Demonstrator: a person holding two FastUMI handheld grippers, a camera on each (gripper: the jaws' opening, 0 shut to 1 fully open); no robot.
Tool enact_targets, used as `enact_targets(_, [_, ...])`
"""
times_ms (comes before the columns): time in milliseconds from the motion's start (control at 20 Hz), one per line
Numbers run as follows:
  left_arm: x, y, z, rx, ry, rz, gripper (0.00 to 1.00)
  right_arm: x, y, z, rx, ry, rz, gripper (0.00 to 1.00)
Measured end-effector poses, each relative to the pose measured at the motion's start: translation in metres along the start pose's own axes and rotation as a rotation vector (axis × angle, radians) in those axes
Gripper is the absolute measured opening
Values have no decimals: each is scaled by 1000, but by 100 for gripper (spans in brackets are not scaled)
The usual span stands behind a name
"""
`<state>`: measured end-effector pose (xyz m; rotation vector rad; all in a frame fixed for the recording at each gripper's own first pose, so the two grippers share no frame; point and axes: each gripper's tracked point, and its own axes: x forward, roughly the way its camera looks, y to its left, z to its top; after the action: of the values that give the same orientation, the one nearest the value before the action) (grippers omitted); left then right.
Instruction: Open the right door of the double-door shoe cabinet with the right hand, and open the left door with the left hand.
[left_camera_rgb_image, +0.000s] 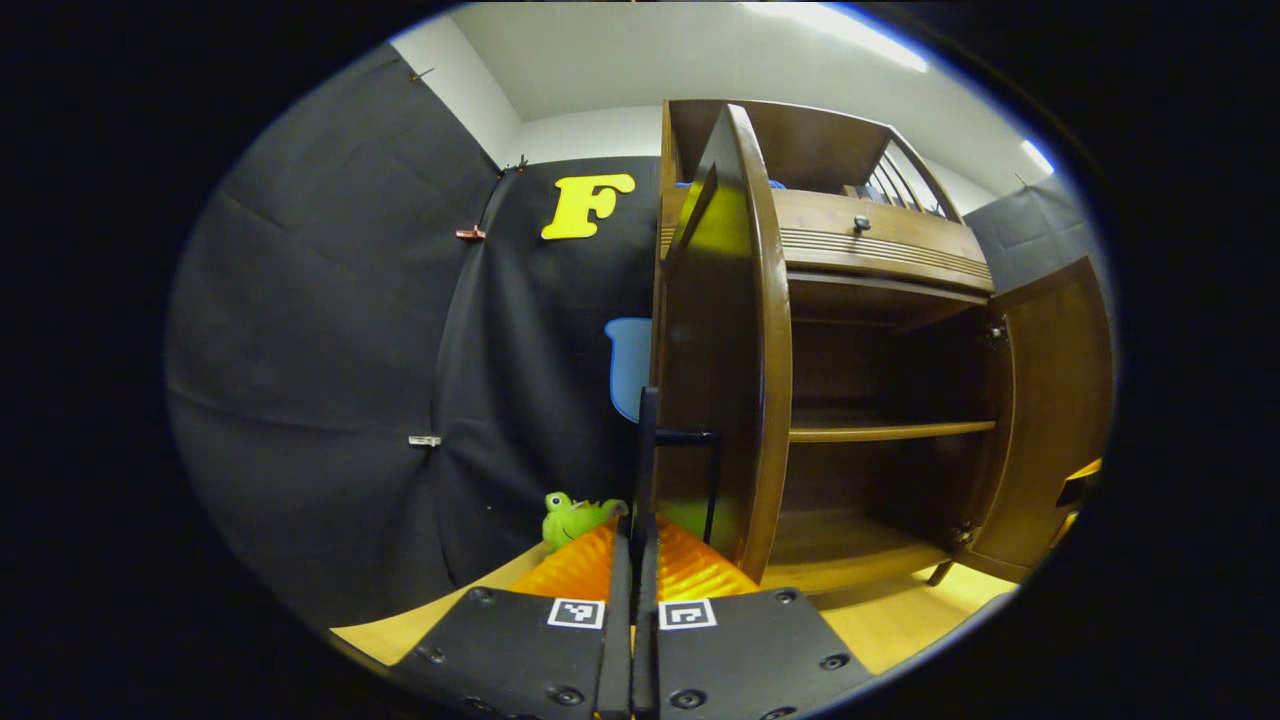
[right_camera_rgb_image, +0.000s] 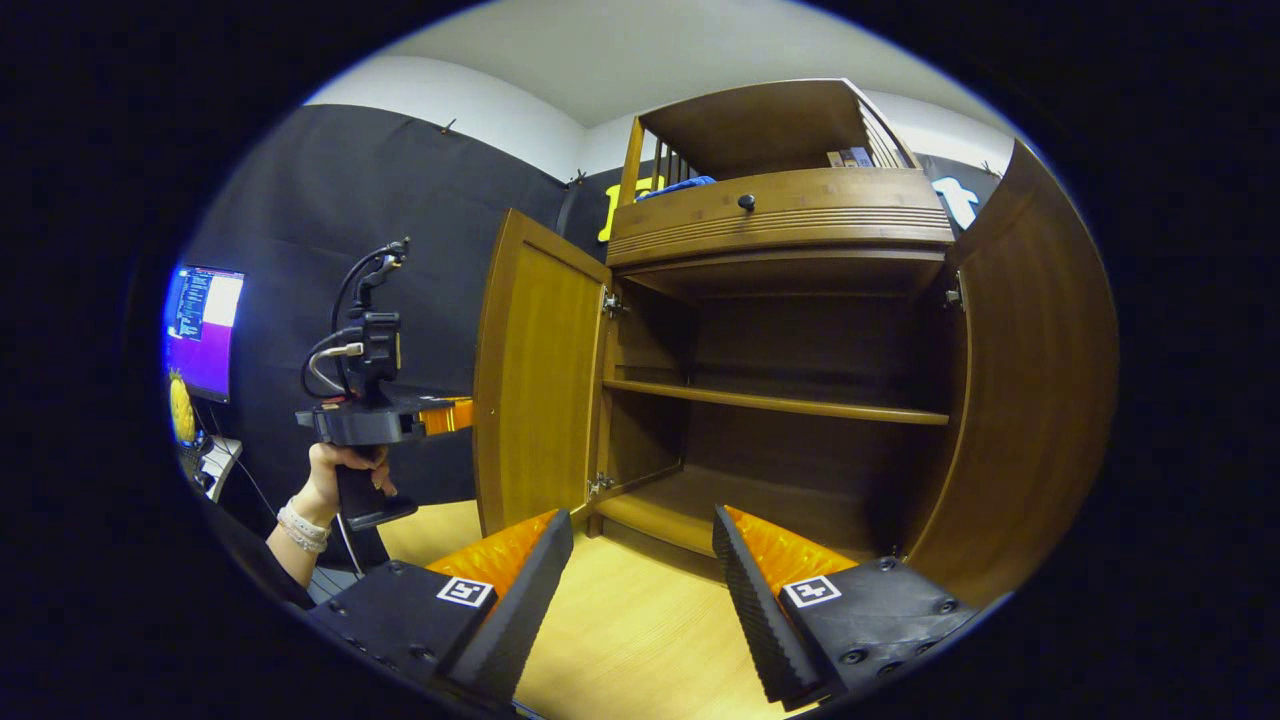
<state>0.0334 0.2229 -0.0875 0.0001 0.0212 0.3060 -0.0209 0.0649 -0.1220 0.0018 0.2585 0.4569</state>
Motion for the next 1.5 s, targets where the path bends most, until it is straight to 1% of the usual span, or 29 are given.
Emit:
enact_targets(100, [-4, 5, -1, 11, 7, 9, 6, 0, 1, -2, -2, 8, 1, 90])
enact_targets(200, [-12, 15, 0, 22, 10, 37, 6, -1, 0, -4, -2, 13, 0, 90])
enact_targets(300, [-25, 31, 5, 38, 2, 98, 6, 0, -1, -3, 5, 11, 1, 90])
enact_targets(350, [-35, 41, 11, 47, -8, 140, 6, 0, 0, -2, 9, 8, 2, 90])
enact_targets(400, [-42, 44, 16, 44, -12, 159, 5, 0, 1, 0, 13, 0, 6, 90])
enact_targets(500, [-55, 28, 27, 14, -11, 127, 5, 0, 2, 3, 27, -11, 7, 90])
enact_targets(600, [-66, 1, 33, 2, -2, 77, 6, -1, -4, 9, 34, -28, -17, 90])
enact_targets(650, [-69, -14, 34, 7, 3, 43, 6, -3, -9, 12, 31, -33, -34, 90])
enact_targets(800, [-76, -72, 42, 22, 1, -98, 6, -12, -20, 21, 9, -45, -90, 90])
enact_targets(850, [-77, -90, 45, 21, -4, -146, 12, -17, -22, 26, -1, -54, -104, 89])
enact_targets(1000, [-76, -134, 47, 15, 2, -264, 54, -30, -34, 44, -30, -90, -168, 89])
enact_targets(1100, [-69, -149, 52, 15, 11, -276, 82, -36, -54, 55, -65, -107, -256, 89])
enact_targets(1150, [-76, -153, 60, 5, 3, -278, 96, -39, -60, 62, -83, -124, -292, 92])
enact_targets(1200, [-70, -160, 66, -5, -12, -287, 95, -43, -63, 71, -100, -143, -322, 94])
enact_targets(1250, [-71, -166, 73, -16, -28, -299, 96, -44, -63, 79, -111, -166, -334, 95])
enact_targets(1300, [-74, -169, 78, -22, -37, -306, 96, -43, -60, 85, -113, -183, -334, 97])
enact_targets(1400, [-77, -170, 82, -19, -38, -306, 96, -40, -53, 93, -97, -196, -308, 99])
enact_targets(1450, [-79, -171, 84, -12, -39, -306, 95, -41, -49, 97, -86, -204, -299, 97])
enact_targets(1500, [-81, -172, 85, -8, -45, -305, 96, -41, -47, 103, -80, -218, -294, 96])
